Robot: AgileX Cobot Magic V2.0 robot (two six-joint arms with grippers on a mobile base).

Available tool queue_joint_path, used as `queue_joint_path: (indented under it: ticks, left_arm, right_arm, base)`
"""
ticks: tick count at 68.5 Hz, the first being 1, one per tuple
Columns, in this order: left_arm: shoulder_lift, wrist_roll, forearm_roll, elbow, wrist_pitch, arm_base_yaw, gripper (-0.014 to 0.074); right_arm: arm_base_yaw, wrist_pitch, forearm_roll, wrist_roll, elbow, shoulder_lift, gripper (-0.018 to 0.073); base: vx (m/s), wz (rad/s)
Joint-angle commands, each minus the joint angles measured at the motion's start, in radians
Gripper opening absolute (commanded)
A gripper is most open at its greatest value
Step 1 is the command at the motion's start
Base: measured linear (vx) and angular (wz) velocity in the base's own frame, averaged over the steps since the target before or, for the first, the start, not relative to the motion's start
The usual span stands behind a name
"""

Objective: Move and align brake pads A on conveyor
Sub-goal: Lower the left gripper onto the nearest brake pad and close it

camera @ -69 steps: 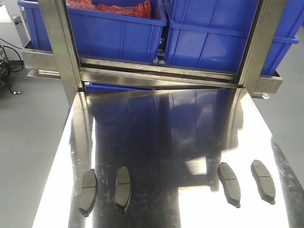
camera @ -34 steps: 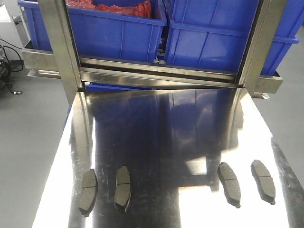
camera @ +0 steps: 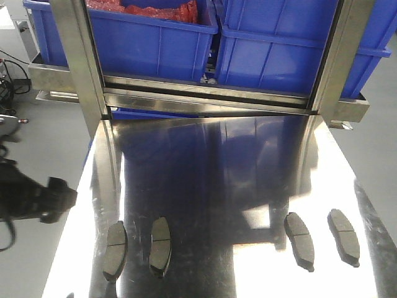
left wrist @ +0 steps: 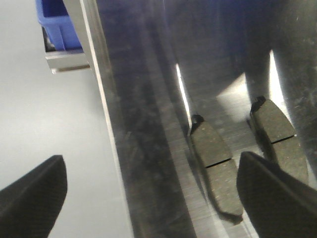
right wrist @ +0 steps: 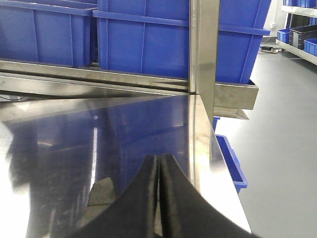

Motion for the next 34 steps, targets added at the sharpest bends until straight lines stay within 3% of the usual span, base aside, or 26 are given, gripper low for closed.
queue_joint_path:
  ticks: [1,7,13,23,34]
  left_arm:
    - [0.039,-0.184,0.094,-0.034,-0.084,-0.085,0.0640]
    - [0.093,-0.323,0.150,-0.034,-0.097,-0.145,0.0638]
    - [0.156,-0.419,0.158,-0.034,-0.124,-0.198,0.0627]
    - [0.253,-0.484,0.158,-0.034,-0.176,-0.266,0.0589]
    - [0.344,-0.505,0.159,-0.034,-0.190,-0.275,0.0578]
  right_arm:
    - [-0.007,-0.069,-0.004,-0.007,0.019,-0.016,-0.0005]
    - [-0.007,-0.069,-0.004,-0.007,0.019,-0.016,-0.0005]
    - [-0.007,-0.069,-0.004,-0.007,0.019,-0.016,-0.0005]
    - [-0.007,-0.069,-0.004,-0.007,0.019,-0.016,-0.0005]
    - [-0.007,-0.069,-0.004,-0.007,0.019,-0.016,-0.0005]
  base:
    - [0.00,0.00]
    - [0.00,0.00]
    - [0.00,0.00]
    - [0.00,0.00]
    - [0.00,0.00]
